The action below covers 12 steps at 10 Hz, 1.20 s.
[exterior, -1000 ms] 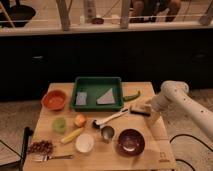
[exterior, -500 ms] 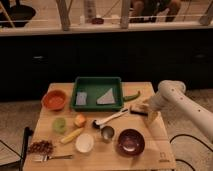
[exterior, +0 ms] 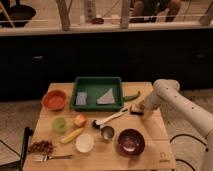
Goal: Place eraser in purple bowl
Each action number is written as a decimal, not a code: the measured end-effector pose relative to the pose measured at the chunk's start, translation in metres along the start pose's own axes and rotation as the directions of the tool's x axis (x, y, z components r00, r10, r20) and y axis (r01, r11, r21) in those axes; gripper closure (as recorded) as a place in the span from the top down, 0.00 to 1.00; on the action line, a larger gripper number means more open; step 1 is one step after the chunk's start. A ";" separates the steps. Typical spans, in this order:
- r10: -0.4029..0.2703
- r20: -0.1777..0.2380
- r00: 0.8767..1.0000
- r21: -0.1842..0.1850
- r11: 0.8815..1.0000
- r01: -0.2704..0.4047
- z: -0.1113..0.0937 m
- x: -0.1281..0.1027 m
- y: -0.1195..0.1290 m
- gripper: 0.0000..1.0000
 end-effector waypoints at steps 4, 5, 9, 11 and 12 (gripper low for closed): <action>-0.021 -0.006 1.000 -0.013 1.000 0.021 0.002 -0.001 -0.002 0.02; -0.025 -0.006 1.000 -0.016 1.000 0.025 0.003 -0.001 -0.002 0.00; -0.032 -0.003 0.999 -0.016 0.999 0.032 0.002 0.000 -0.003 0.00; -0.033 0.001 0.999 -0.015 0.999 0.033 0.001 0.000 -0.004 0.00; -0.034 0.002 0.999 -0.015 0.999 0.034 0.001 0.000 -0.004 0.00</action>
